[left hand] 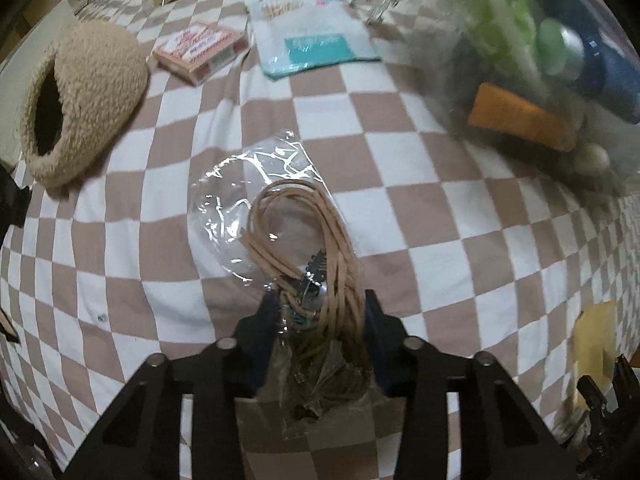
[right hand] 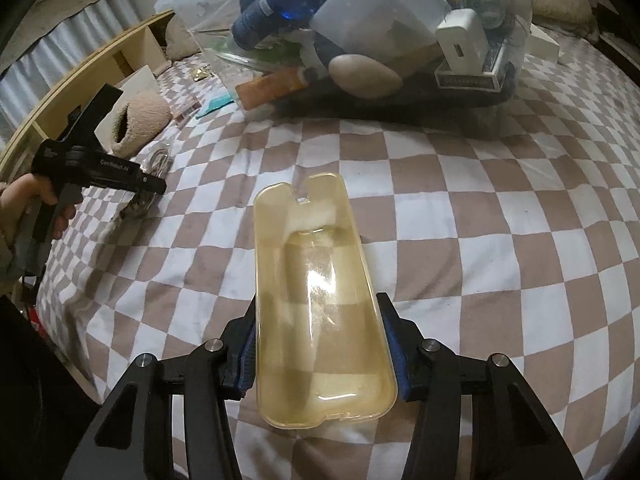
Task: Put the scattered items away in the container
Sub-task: 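Lift the cord bag and yellow tray and carry both toward the clear box, then lower the cord bag into the clear box and open the left tool while right carries the tray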
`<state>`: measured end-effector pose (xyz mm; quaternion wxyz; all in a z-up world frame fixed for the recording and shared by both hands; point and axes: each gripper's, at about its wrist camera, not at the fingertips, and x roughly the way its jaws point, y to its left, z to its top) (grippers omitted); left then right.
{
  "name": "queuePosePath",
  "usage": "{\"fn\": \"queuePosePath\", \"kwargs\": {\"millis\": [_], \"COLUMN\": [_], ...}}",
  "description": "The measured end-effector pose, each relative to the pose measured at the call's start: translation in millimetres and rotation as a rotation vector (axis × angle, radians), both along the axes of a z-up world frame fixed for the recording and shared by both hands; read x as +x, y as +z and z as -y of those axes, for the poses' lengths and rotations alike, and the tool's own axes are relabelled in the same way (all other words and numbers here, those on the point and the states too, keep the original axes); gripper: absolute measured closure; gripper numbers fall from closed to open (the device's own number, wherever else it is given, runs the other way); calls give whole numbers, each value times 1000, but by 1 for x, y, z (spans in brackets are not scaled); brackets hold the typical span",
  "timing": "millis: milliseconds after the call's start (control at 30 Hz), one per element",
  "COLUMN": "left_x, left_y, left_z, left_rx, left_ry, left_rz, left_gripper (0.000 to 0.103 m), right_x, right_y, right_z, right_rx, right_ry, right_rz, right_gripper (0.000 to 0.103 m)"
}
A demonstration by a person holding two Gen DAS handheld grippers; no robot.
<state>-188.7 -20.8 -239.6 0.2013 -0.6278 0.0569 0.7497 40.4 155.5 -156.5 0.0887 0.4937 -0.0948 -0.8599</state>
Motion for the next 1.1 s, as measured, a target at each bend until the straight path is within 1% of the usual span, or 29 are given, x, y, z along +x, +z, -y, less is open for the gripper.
{"fn": "queuePosePath", "kwargs": {"millis": [67, 167, 367, 433, 500, 600, 700, 800, 867, 933, 1033, 1100], "left_x": [0, 0, 1, 18, 11, -2, 2, 1, 8, 7, 4, 0], "left_y": [4, 15, 49, 61, 82, 97, 120, 138, 154, 165, 182, 191], "left_z": [1, 2, 7, 8, -4, -17, -17, -19, -21, -28, -40, -46], "left_rx": [22, 60, 144, 178, 203, 245, 256, 275, 274, 274, 299, 324], "left_ry": [-6, -3, 12, 22, 29, 40, 34, 22, 1, -18, -31, -36], "left_rz": [-7, -25, -110, -133, -163, -201, -261, -308, -348, -380, -408, -426], "left_gripper": [68, 68, 68, 68, 68, 68, 68, 68, 68, 68, 68, 68], "right_x": [2, 1, 5, 10, 14, 19, 21, 21, 18, 14, 6, 3], "right_y": [3, 8, 21, 29, 38, 52, 67, 83, 92, 102, 107, 108], "right_z": [-2, -9, -33, -42, -50, -66, -80, -90, -92, -93, -92, -91], "right_rx": [-6, -58, -124, -141, -159, -220, -275, -303, -305, -305, -292, -266], "right_ry": [-22, -58, -142, -167, -189, -218, -245, -259, -260, -255, -235, -230], "right_rz": [-11, -30, -69, -91, -113, -142, -178, -218, -236, -257, -261, -255], "right_gripper": [52, 52, 52, 52, 52, 52, 52, 52, 52, 52, 60, 60]}}
